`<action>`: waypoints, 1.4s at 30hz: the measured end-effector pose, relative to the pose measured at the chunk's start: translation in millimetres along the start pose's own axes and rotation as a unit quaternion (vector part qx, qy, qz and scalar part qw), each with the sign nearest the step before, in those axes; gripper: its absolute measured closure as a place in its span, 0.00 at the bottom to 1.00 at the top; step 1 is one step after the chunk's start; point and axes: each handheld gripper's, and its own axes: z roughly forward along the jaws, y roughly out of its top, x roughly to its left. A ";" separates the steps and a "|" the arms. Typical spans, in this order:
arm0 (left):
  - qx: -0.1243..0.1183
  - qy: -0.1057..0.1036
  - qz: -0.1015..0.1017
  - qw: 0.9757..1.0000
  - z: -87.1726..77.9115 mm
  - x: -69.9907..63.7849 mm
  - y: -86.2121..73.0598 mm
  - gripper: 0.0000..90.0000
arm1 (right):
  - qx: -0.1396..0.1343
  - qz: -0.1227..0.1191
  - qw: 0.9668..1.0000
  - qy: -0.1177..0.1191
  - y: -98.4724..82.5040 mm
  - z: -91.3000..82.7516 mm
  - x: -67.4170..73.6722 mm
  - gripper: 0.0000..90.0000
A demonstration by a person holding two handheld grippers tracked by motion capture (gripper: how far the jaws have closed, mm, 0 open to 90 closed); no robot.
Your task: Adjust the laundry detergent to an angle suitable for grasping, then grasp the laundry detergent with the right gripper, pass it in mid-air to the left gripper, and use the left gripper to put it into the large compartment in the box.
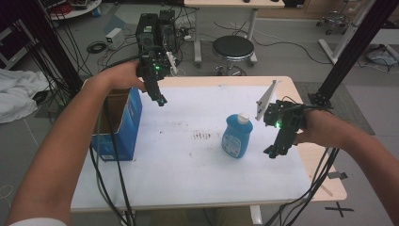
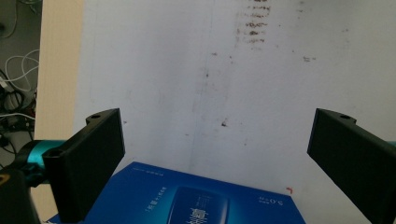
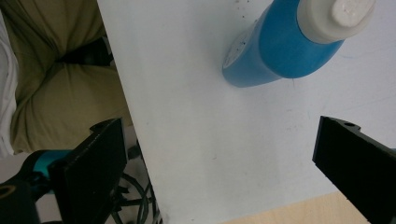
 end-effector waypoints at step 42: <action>-0.006 0.007 0.000 1.000 -2.8 -10.8 -1.0 0.04 | 0.001 0.008 1.000 -0.015 -4.2 -4.2 6.8 0.02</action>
